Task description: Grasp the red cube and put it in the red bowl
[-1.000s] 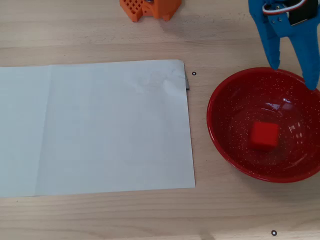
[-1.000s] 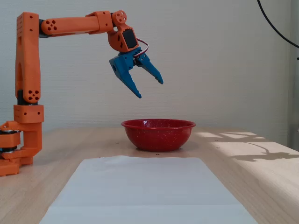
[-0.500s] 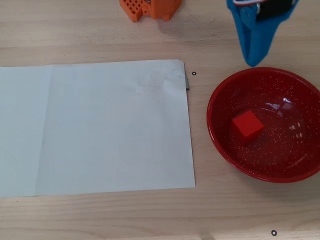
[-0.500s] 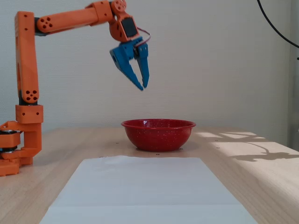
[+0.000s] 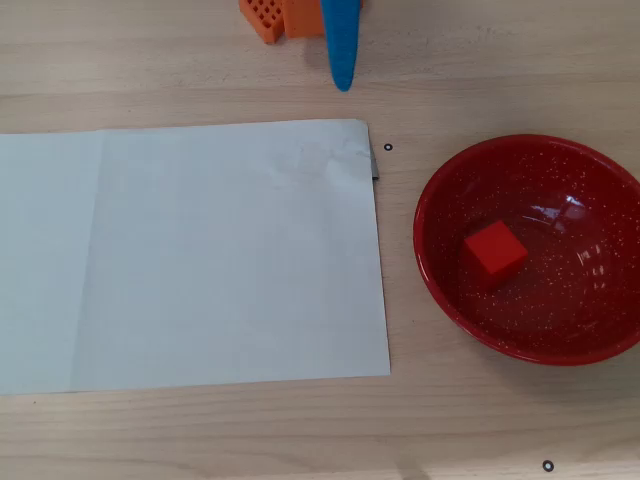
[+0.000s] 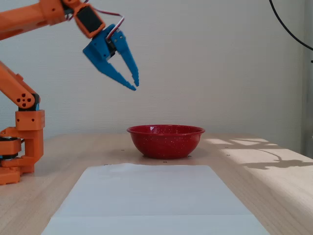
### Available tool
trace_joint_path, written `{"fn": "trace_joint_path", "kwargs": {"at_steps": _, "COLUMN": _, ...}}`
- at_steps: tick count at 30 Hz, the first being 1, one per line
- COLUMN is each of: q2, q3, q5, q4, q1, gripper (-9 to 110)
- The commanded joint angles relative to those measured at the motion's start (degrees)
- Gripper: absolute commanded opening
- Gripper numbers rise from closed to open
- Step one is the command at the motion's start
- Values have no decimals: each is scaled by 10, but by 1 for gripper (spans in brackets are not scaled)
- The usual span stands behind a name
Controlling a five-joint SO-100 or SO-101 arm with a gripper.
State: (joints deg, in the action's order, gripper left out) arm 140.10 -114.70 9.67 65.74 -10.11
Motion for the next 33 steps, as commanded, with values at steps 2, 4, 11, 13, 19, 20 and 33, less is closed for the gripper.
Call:
{"fn": "trace_joint_path", "kwargs": {"at_steps": 2, "q2": 108, "q3": -81, "q5": -14, "q4": -76, "q1": 28, "gripper": 0}}
{"fn": "trace_joint_path", "kwargs": {"at_steps": 4, "q2": 161, "q3": -156, "q5": -16, "q4": -120, "q1": 37, "gripper": 0}}
{"fn": "trace_joint_path", "kwargs": {"at_steps": 11, "q2": 319, "q3": -366, "q5": -15, "q4": -213, "q1": 60, "gripper": 0}}
{"fn": "trace_joint_path", "kwargs": {"at_steps": 13, "q2": 357, "q3": -419, "q5": -16, "q4": -244, "q1": 65, "gripper": 0}}
{"fn": "trace_joint_path", "kwargs": {"at_steps": 19, "q2": 445, "q3": -548, "q5": -23, "q4": -322, "q1": 66, "gripper": 0}}
{"fn": "trace_joint_path", "kwargs": {"at_steps": 20, "q2": 462, "q3": -571, "q5": -25, "q4": -332, "q1": 65, "gripper": 0}}
{"fn": "trace_joint_path", "kwargs": {"at_steps": 33, "q2": 487, "q3": -652, "q5": -2, "q4": -206, "q1": 63, "gripper": 0}}
